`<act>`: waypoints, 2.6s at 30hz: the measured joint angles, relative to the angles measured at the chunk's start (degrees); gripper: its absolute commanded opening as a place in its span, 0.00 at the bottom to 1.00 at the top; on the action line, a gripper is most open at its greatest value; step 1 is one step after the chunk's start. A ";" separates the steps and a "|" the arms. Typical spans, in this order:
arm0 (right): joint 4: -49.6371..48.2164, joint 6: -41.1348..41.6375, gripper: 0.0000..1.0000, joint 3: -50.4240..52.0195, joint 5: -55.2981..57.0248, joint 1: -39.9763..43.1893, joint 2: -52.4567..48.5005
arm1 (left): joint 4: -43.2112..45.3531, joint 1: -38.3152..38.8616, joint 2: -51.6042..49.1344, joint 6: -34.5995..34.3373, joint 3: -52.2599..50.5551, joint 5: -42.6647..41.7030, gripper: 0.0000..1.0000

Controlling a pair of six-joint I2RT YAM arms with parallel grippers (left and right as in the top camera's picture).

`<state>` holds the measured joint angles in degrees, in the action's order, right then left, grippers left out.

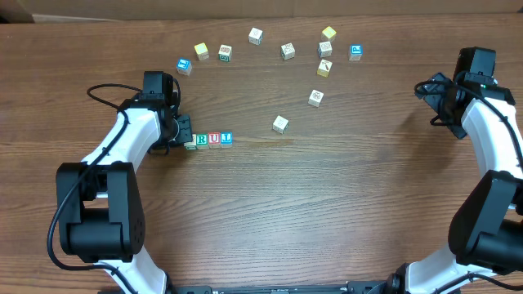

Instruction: Form a horizontal line

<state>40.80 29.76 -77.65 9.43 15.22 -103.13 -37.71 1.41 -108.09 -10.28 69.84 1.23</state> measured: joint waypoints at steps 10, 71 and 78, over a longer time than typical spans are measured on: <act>0.00 0.00 1.00 -0.02 0.00 0.00 0.00 | 2.38 0.00 0.00 0.00 0.00 3.74 0.40; -0.02 -0.02 1.00 -0.02 0.00 0.02 0.00 | 12.48 -11.91 0.00 -0.22 -0.07 11.91 1.00; -0.02 0.00 1.00 -0.02 -0.02 0.00 0.00 | 12.46 -11.91 0.00 -0.22 -0.07 11.91 0.99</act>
<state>40.77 29.76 -77.67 9.41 15.22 -103.13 -25.26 -10.50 -108.09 -10.50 69.78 13.15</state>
